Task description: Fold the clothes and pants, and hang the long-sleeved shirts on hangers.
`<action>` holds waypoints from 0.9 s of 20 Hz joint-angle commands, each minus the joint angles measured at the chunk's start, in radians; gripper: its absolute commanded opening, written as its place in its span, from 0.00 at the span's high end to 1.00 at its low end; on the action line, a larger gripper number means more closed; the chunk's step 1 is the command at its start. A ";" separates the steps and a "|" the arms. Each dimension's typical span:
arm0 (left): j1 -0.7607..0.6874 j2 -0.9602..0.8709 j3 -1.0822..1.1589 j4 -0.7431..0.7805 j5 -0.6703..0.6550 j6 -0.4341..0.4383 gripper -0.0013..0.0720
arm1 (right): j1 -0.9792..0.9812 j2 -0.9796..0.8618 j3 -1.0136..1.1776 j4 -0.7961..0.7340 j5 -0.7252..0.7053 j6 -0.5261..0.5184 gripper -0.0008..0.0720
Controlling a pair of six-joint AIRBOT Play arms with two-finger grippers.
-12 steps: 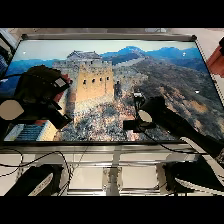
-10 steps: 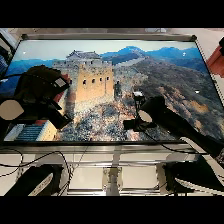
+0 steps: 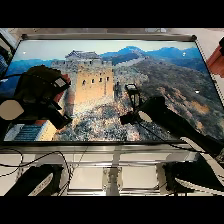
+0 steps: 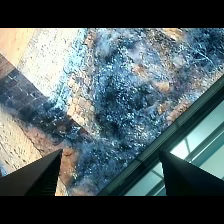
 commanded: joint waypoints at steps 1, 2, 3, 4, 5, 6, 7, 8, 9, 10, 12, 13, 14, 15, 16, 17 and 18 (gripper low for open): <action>0.001 0.000 0.000 0.000 0.000 0.000 0.07 | 0.000 -0.001 0.001 -0.007 -0.106 -0.107 0.95; 0.001 0.000 0.000 -0.005 0.001 0.000 0.07 | 0.000 -0.001 0.001 -0.008 -0.117 -0.120 0.95; 0.001 0.000 0.000 -0.008 0.001 0.000 0.07 | 0.000 -0.001 0.000 -0.008 -0.118 -0.126 0.95; 0.001 0.000 0.000 -0.008 0.001 0.000 0.07 | 0.000 -0.001 0.000 -0.008 -0.118 -0.126 0.95; 0.001 0.000 0.000 -0.007 0.002 0.000 0.07 | 0.000 -0.001 0.000 -0.008 -0.119 -0.126 0.95; 0.001 0.000 0.000 -0.007 0.002 0.000 0.07 | 0.000 -0.001 0.000 -0.008 -0.119 -0.126 0.95; 0.001 -0.001 0.000 -0.013 0.009 0.000 0.07 | 0.000 -0.001 0.000 -0.007 -0.120 -0.126 0.95; 0.000 -0.005 0.000 -0.040 0.016 0.000 0.07 | 0.000 -0.001 0.000 -0.007 -0.122 -0.126 0.95; 0.000 -0.006 0.000 -0.066 0.010 0.000 0.07 | 0.000 -0.001 0.000 -0.007 -0.128 -0.126 0.95; 0.000 -0.007 0.000 -0.087 0.016 0.000 0.07 | 0.000 -0.001 0.000 -0.008 -0.137 -0.126 0.95; 0.000 -0.010 0.000 -0.084 0.028 0.000 0.07 | 0.000 -0.001 0.000 -0.007 -0.157 -0.126 0.95; 0.000 -0.013 0.000 -0.083 0.027 0.000 0.07 | 0.000 -0.001 0.000 -0.006 -0.160 -0.126 0.95; 0.000 -0.015 0.000 -0.076 0.027 0.000 0.07 | 0.000 -0.001 0.000 -0.006 -0.160 -0.126 0.95; 0.000 -0.019 0.000 -0.067 0.027 0.000 0.07 | 0.000 -0.001 0.000 -0.006 -0.160 -0.126 0.95; 0.000 -0.027 0.000 -0.050 0.027 0.000 0.07 | 0.000 -0.001 0.000 -0.006 -0.161 -0.126 0.95; 0.000 -0.039 0.000 -0.019 0.030 0.000 0.07 | 0.000 -0.001 0.000 -0.006 -0.161 -0.126 0.95; 0.001 -0.052 0.000 0.011 0.031 0.000 0.13 | 0.000 -0.001 0.000 -0.006 -0.161 -0.126 0.95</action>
